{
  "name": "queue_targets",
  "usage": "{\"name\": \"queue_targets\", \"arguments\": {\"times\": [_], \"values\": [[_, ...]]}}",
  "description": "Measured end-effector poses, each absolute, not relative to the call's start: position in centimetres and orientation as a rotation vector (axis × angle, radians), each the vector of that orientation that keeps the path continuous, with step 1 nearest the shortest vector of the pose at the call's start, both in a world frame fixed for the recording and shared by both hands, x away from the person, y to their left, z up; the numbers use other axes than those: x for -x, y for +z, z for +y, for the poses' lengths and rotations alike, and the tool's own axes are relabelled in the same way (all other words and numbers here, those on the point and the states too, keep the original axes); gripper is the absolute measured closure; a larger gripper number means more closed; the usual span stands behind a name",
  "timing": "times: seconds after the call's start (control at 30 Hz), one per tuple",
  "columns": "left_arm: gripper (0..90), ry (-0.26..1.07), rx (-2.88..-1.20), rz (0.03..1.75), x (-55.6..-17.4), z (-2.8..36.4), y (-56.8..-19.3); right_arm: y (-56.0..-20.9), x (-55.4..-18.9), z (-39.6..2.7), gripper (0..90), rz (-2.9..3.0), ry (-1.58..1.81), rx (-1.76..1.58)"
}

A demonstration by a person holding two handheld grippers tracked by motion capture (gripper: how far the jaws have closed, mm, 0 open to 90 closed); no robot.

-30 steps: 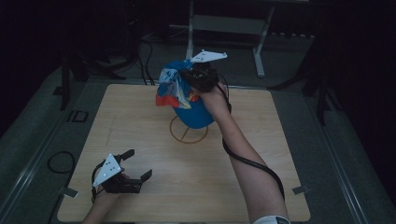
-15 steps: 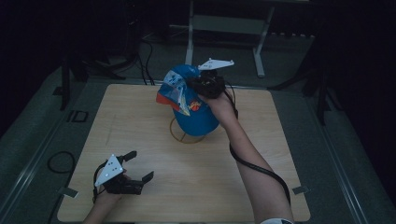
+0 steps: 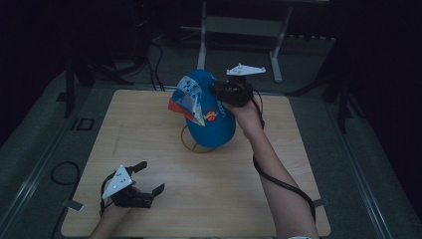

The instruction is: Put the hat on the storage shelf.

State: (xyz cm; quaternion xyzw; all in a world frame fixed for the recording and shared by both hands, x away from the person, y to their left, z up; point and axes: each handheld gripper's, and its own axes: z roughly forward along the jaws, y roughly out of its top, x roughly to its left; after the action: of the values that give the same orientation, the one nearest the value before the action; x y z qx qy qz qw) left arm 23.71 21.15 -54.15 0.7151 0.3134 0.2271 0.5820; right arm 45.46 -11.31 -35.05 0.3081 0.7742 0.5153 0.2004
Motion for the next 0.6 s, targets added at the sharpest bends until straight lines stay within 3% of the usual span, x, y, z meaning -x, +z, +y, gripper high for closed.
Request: {"name": "queue_targets", "arguments": {"times": [0.6], "values": [[1.8, 0.52, -1.669, 0.724, -23.9, 20.9, -54.4, -36.9, -44.3, -14.4, 61.6, 2.174, 1.432, -0.92]]}}
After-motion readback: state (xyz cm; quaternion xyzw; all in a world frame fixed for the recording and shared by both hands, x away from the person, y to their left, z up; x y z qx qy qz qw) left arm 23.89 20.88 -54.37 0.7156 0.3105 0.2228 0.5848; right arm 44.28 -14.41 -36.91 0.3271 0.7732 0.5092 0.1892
